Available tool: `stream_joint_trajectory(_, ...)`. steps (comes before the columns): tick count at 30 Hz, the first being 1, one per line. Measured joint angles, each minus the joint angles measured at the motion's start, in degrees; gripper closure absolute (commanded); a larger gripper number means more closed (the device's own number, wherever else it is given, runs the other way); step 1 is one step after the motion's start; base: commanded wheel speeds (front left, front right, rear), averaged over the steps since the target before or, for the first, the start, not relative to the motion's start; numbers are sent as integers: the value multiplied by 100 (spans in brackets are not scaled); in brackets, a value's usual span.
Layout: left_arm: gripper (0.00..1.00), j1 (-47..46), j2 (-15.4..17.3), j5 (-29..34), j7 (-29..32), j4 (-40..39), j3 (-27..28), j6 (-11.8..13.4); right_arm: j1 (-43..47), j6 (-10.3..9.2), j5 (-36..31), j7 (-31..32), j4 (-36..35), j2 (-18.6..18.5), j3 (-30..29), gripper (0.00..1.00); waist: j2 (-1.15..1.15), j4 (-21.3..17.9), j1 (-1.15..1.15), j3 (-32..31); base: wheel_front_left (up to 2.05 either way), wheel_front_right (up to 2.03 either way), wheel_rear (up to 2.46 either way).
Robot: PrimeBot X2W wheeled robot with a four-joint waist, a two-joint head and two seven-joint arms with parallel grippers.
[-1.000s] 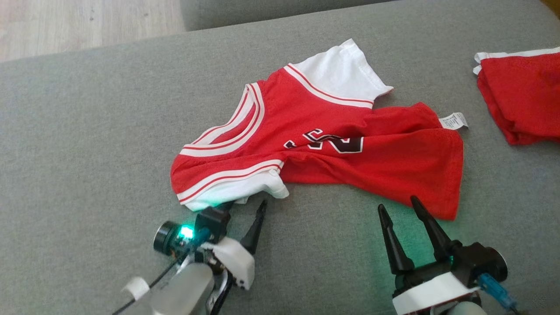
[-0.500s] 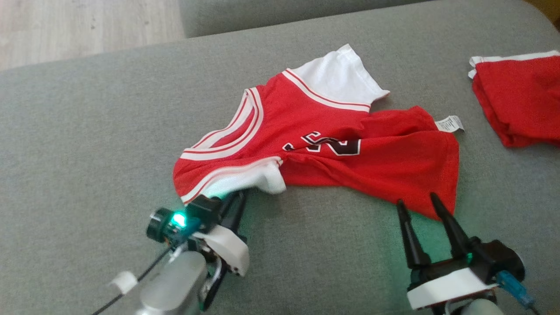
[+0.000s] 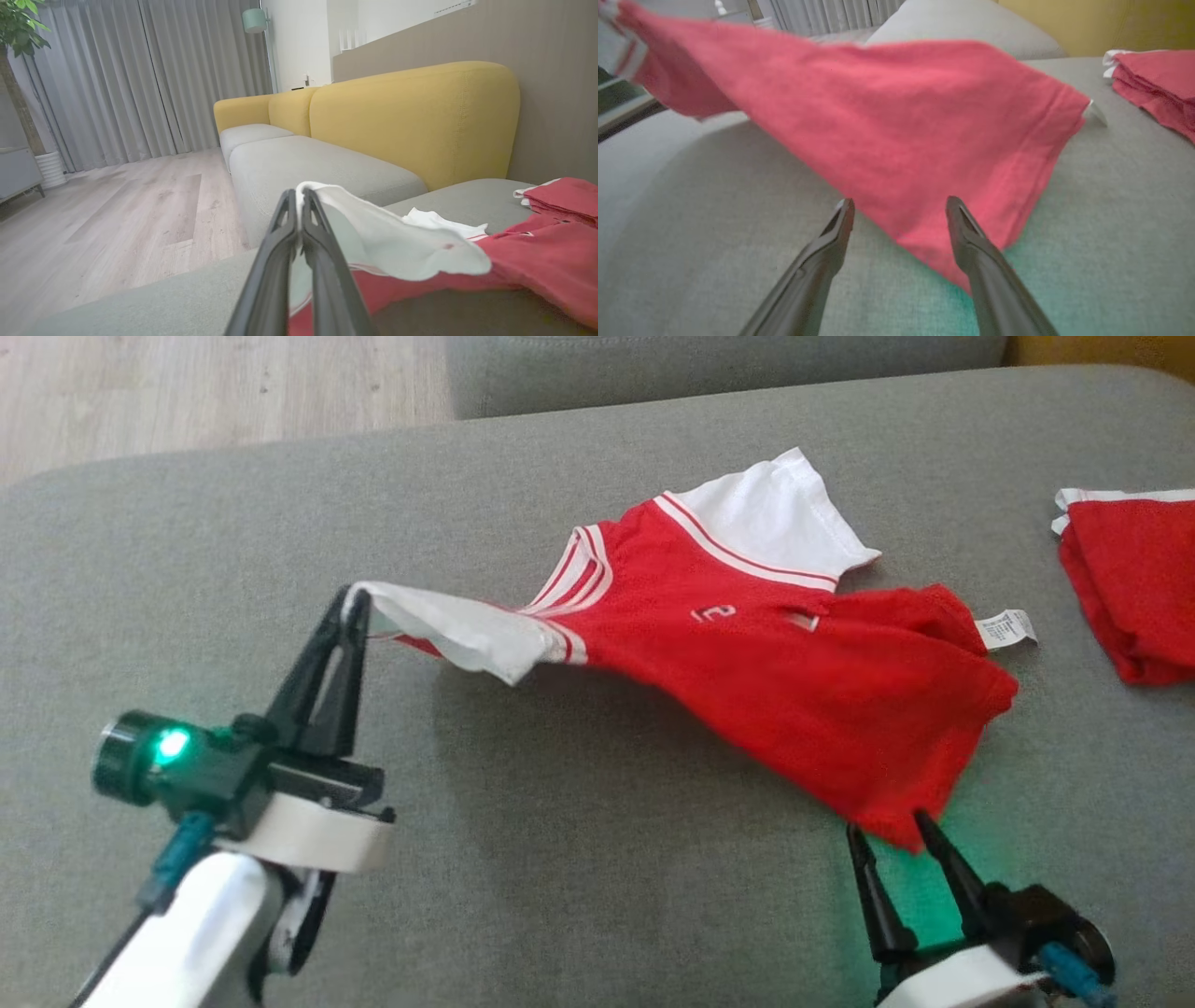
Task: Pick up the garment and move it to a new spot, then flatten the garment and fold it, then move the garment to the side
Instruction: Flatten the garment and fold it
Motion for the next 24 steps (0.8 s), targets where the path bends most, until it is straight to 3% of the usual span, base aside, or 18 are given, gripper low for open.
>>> stream_joint_trajectory(7, 100, 181, 393, -1, 338, -647, 180, 207, -5, 0, -193, 1, 358, -47, 220, 0, 0, -26, 0, 131, 0, 0, 0)
stream_joint_trajectory(20, 100, 230, 417, -1, 386, -727, 176, 268, -279, 0, -356, 1, 960, 18, -9, 0, 0, -68, 0, 212, 0, 0, 0)
stream_joint_trajectory(21, 100, 230, 417, -1, 386, -724, 169, 267, -309, 0, -356, 1, 971, 19, 9, 5, 0, -55, 0, 209, 0, 0, 0)
stream_joint_trajectory(23, 100, 227, 414, -2, 387, -714, 156, 257, -363, 0, -355, 0, 1023, 18, 51, 62, 0, -29, 0, 200, 0, 0, 0)
stream_joint_trajectory(24, 100, 227, 414, -2, 386, -704, 149, 243, -375, 0, -355, 0, 1036, 18, 64, 96, 0, -15, 0, 196, 0, 0, 0)
